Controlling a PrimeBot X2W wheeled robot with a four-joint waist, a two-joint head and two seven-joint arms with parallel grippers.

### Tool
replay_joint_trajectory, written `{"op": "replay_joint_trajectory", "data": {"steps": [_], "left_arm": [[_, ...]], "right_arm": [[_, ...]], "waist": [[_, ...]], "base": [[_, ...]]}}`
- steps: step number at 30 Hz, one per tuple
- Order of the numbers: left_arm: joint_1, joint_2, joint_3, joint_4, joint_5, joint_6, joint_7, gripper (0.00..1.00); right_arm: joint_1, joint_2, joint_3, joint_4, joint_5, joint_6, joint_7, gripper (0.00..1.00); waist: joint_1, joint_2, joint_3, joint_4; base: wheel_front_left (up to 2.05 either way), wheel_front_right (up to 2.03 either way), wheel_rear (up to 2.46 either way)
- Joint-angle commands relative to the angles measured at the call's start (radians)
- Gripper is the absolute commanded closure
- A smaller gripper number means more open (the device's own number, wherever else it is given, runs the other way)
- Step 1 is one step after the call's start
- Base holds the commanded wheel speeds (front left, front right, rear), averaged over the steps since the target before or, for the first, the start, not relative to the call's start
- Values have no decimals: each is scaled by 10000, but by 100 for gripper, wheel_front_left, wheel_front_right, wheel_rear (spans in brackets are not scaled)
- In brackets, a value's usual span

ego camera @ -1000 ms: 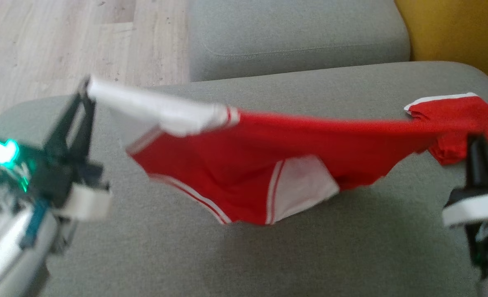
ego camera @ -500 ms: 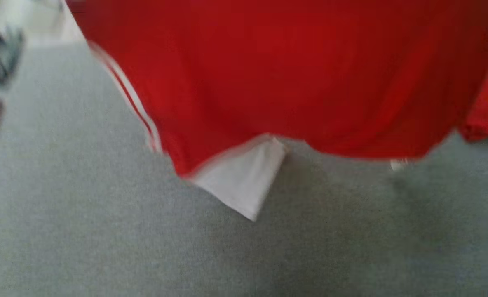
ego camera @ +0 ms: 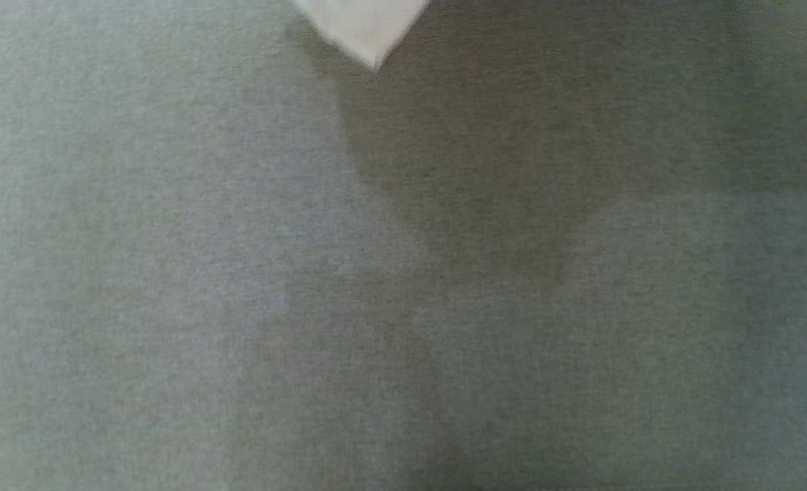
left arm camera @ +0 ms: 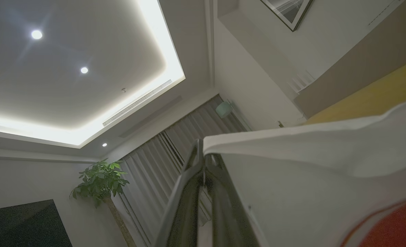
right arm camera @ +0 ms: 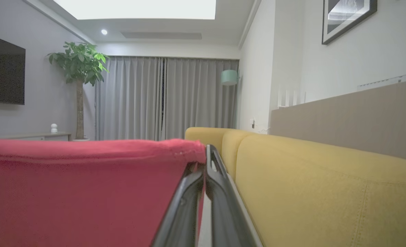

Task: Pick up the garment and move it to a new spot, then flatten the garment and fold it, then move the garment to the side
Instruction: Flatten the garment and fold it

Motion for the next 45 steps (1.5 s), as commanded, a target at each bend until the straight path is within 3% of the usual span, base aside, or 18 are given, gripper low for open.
{"op": "replay_joint_trajectory", "data": {"steps": [1, 9, 13, 24, 29, 38, 45], "left_arm": [[-199, 522, 233, -512, 30, -12, -29, 100], [3209, 793, 274, -2132, -453, 75, -35, 100], [5830, 1042, 433, -3140, -744, 430, -36, 100], [12530, 1479, 664, -5241, -1650, 1357, -37, 100], [14753, 1573, 414, -6002, -1686, 1831, -28, 100], [16287, 1582, 126, -6893, -1817, 2344, 400, 100], [14437, 1282, -200, -6261, -1728, 1638, 966, 100]], "right_arm": [[-144, -146, 155, 2, 26, -9, -166, 100], [1801, -136, 276, 868, 428, -9, -418, 100], [3485, -62, 240, 795, 680, -9, -428, 100], [8001, 28, -237, -437, 1459, -9, -431, 100], [10156, 206, -631, -1363, 1413, -9, -432, 100], [12321, 686, -1399, -3040, 1000, -9, 388, 100], [11896, 1156, -2063, -3423, 516, -9, 1407, 100]], "waist": [[-5, 1, 67, 129], [-5, 1, -501, 253], [-5, 1, -1251, 223], [-5, 1, -3099, 77], [-5, 1, -3515, -1], [-5, 1, -3639, -101], [-5, 1, -2765, 160]], "base": [[0, 0, 0], [0, 0, 0], [0, 0, 0], [0, 0, 0], [0, 0, 0], [0, 0, 0], [0, 0, 0]]}}
